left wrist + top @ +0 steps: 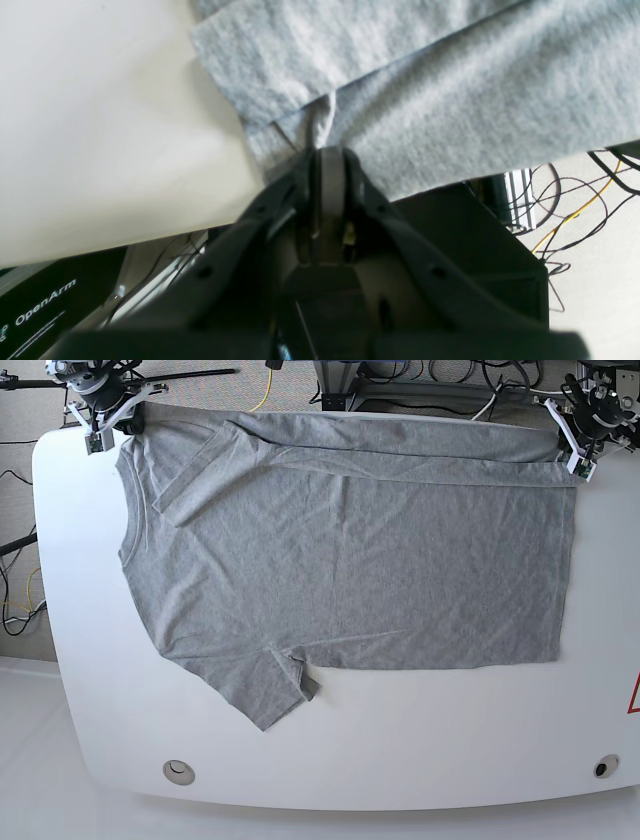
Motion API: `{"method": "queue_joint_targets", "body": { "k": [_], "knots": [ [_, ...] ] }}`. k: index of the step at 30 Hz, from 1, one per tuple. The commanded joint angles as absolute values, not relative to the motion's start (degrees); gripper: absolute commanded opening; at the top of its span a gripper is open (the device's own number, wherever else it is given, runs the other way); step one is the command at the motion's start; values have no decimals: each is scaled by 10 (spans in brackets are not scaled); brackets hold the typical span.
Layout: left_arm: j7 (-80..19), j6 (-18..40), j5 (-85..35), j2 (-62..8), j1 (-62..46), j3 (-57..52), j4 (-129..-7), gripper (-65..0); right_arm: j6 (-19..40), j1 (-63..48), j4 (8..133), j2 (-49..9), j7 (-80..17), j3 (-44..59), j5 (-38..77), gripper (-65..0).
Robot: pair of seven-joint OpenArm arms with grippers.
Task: Fold the T-shirt properly
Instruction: 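Drag the shirt by its shoulder-fold corners toward the robot with both grippers, then open both grippers to release the shoulder-fold corners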
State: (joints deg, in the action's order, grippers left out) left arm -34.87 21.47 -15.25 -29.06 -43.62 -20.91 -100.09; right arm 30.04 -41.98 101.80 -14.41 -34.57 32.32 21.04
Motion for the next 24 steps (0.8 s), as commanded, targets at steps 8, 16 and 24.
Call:
{"method": "queue_joint_targets", "body": {
  "k": [8, 16, 24],
  "knots": [
    [-367, 215, -147, -297, -433, -214, -1022, -586, 297, -414, 1016, -158, -347, 329, 211, -642],
    [-366, 216, -146, -301, -439, -220, -1040, -383, 297, -412, 1027, -157, -347, 330, 211, -459],
    [-364, 213, -144, -300, -442, -231, -1049, -305, 296, -413, 1050, -154, -342, 334, 211, -312]
  ]
}}
